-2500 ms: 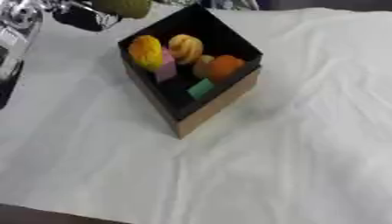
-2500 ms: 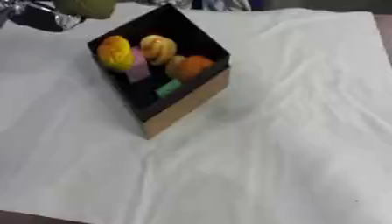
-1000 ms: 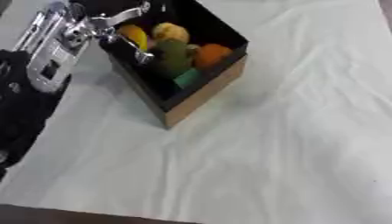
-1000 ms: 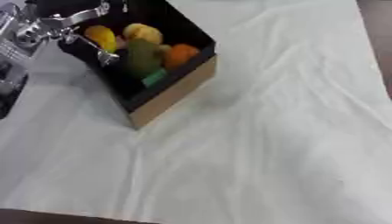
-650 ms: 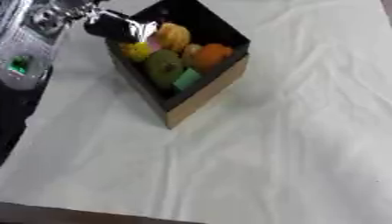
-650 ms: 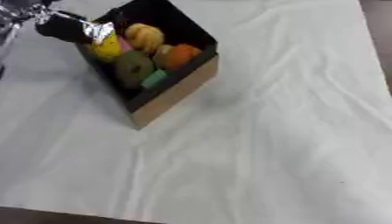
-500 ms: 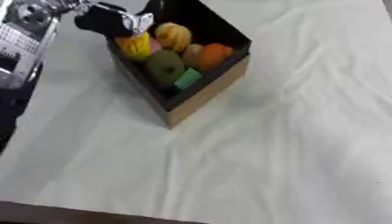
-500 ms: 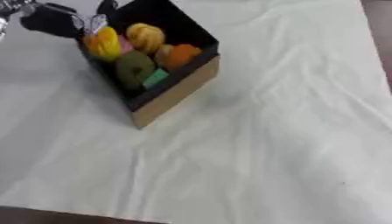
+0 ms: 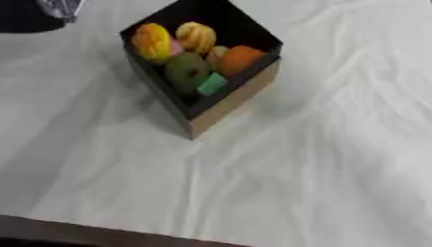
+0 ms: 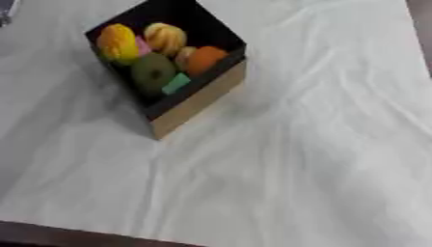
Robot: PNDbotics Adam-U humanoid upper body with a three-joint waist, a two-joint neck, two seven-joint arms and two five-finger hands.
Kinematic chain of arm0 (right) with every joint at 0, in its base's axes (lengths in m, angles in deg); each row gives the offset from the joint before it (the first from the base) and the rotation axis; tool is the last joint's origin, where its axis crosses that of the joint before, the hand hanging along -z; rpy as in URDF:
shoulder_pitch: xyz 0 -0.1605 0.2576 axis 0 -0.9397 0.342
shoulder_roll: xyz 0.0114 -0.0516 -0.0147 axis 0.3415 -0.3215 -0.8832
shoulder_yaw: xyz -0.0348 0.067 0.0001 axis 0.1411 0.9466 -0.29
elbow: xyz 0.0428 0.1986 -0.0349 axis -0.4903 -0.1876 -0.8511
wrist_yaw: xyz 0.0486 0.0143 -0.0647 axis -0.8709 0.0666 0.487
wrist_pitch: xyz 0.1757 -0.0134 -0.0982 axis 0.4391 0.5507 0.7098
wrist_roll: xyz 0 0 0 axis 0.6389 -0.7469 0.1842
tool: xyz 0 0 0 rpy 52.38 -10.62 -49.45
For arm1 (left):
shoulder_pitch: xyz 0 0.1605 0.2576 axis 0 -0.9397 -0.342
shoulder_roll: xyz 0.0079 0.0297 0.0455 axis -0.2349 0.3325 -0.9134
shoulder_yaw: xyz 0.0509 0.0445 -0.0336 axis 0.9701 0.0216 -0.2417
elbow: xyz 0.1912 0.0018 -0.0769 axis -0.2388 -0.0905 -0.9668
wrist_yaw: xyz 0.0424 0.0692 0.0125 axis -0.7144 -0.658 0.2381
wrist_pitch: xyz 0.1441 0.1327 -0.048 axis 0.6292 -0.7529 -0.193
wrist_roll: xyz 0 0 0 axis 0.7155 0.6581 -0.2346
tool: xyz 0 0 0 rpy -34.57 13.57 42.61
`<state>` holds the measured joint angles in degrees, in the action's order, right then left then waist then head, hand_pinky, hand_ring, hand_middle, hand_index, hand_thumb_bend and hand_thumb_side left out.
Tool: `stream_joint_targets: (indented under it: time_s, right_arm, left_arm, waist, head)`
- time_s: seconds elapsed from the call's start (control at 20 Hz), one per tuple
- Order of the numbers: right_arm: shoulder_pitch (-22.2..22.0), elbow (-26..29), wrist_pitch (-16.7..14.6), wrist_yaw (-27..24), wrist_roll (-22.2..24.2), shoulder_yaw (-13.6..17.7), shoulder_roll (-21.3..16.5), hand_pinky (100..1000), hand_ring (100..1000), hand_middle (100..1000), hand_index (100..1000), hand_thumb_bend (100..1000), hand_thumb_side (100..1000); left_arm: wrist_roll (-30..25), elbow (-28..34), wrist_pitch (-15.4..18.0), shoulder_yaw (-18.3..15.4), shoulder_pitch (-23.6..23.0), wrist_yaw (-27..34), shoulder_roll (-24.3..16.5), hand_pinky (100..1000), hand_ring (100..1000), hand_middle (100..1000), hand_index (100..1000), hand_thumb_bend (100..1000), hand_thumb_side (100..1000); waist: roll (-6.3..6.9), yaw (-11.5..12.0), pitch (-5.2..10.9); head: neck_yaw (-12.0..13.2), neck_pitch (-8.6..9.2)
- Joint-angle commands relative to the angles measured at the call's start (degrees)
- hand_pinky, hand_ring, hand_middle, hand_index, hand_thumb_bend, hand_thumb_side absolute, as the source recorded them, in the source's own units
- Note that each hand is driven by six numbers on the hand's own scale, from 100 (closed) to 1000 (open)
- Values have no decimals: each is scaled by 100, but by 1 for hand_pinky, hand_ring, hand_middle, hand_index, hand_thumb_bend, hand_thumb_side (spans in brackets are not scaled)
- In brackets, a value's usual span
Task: Pick up objects on the table and place them in the box.
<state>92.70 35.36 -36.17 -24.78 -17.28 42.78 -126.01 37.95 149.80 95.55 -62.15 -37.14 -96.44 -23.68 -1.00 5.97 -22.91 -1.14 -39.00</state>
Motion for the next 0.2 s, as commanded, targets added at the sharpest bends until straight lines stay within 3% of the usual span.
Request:
stream_joint_targets:
  time_s: [0.05, 0.2]
  right_arm:
    - [34, 83, -116, 57, -71, 108, -222, 889, 872, 659, 753, 100, 489]
    - [36, 83, -231, 80, -149, 112, -211, 888, 872, 660, 754, 100, 475]
  left_arm:
    - [640, 439, -77, -322, -323, 320, -243, 831, 722, 753, 811, 100, 196]
    - [1280, 484, 76, -487, -817, 533, -132, 834, 711, 751, 811, 100, 235]
  waist:
    - [-10, 2, 341]
    - [-46, -1, 310]
  head:
    - [-170, 132]
    - [-315, 192]
